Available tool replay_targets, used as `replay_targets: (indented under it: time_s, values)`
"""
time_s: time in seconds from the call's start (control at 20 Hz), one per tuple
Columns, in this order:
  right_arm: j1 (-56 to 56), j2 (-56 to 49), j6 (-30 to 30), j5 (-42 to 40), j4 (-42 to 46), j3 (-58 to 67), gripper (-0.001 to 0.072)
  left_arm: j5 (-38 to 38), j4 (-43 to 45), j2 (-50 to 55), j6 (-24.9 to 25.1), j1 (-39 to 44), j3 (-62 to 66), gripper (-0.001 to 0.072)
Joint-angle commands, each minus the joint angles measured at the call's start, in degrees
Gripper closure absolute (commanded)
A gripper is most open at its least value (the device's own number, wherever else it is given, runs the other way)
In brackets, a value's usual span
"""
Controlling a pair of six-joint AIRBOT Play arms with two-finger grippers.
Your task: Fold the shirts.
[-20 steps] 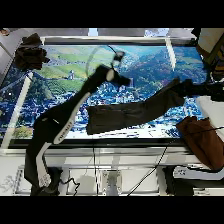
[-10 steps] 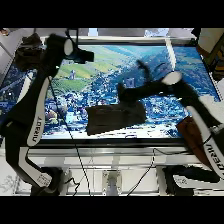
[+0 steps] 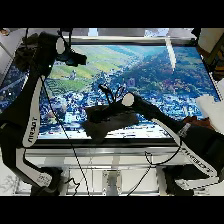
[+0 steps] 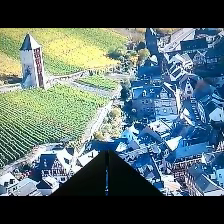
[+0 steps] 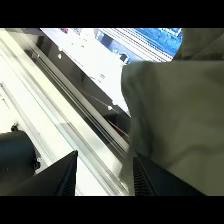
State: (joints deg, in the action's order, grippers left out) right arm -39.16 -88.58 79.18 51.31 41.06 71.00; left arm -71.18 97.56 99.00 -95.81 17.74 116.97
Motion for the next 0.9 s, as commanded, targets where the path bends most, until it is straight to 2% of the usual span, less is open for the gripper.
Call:
replay_targets:
  time_s: [0.0, 0.1, 0.25, 0.4, 0.65, 0.85]
  values:
    - [2.08, -0.31, 0.81, -0.68, 0.57, 0.07, 0.0318, -0.63, 0.04, -0.09, 0.92, -0.28, -0.61, 0.0696]
    - [6.93, 0.85, 0.52, 0.9, 2.36, 0.07, 0.0318, -1.29, -0.09, -0.11, 1.2, -0.24, -0.61, 0.0696]
    - [16.0, 2.43, 1.09, 6.6, 11.02, 0.07, 0.0319, -2.95, -0.28, -0.09, 1.22, -0.24, -0.63, 0.0697]
    - [24.15, 2.43, 2.29, 11.37, 15.96, 0.04, 0.0319, -6.84, -0.28, -0.09, 2.8, -0.24, -0.63, 0.0696]
    - [30.4, 2.4, 1.86, 10.82, 24.74, -0.11, 0.0318, -23.89, -0.28, -0.09, 8.24, -0.26, -4.5, 0.0696]
    - [32.2, 2.38, 0.42, 9.44, 25.73, -2.43, 0.0308, -24.02, -0.28, -1.95, 8.79, -0.24, -10.23, 0.0696]
